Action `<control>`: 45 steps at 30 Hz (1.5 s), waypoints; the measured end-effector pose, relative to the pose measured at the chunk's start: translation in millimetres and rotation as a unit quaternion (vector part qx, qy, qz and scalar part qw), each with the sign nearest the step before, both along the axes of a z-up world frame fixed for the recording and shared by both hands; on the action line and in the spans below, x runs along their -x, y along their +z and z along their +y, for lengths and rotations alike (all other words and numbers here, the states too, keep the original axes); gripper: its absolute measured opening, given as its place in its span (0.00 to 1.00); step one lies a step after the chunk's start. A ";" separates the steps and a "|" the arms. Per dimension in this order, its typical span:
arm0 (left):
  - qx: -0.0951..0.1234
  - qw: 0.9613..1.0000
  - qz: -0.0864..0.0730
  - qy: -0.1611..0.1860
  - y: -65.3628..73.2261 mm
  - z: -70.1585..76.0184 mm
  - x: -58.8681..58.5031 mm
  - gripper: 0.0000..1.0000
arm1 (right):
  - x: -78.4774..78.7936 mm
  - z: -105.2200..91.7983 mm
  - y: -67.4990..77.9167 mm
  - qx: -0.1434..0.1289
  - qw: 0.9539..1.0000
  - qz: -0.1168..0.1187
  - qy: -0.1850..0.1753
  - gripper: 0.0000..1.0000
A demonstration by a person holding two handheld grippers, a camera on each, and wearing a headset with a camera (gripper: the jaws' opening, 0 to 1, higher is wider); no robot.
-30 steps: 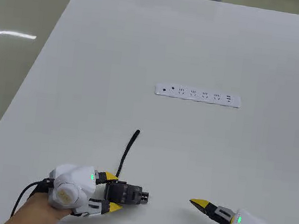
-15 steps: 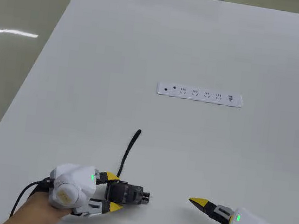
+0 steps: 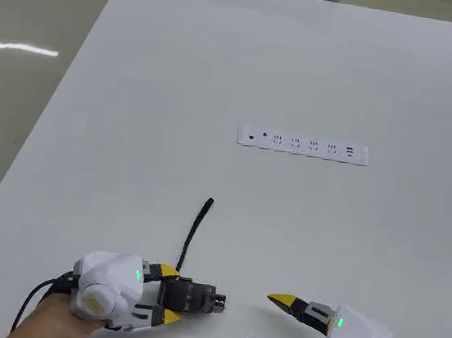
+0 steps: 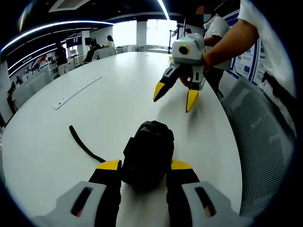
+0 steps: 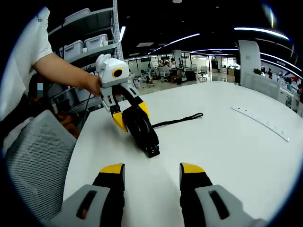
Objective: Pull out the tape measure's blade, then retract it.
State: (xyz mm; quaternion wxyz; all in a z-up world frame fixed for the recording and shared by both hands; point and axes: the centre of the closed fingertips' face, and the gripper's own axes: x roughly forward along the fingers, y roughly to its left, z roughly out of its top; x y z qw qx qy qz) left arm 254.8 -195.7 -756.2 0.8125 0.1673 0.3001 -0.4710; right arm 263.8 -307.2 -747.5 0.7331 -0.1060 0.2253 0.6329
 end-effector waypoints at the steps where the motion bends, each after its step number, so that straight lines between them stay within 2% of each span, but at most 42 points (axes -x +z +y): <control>1: 0.000 1.000 -0.001 -0.001 0.1 0.1 0.1 0.33 | 0.3 1.3 -0.4 0.000 1.000 -0.002 0.003 0.46; 24: -0.005 1.000 0.002 -0.008 -1.0 0.0 -0.2 0.33 | -3.7 30.6 -11.3 -0.004 0.999 -0.020 0.046 0.39; 45: -0.005 1.000 0.001 -0.011 -0.7 0.1 0.2 0.32 | -2.2 54.8 -23.1 -0.004 0.997 -0.019 0.071 0.32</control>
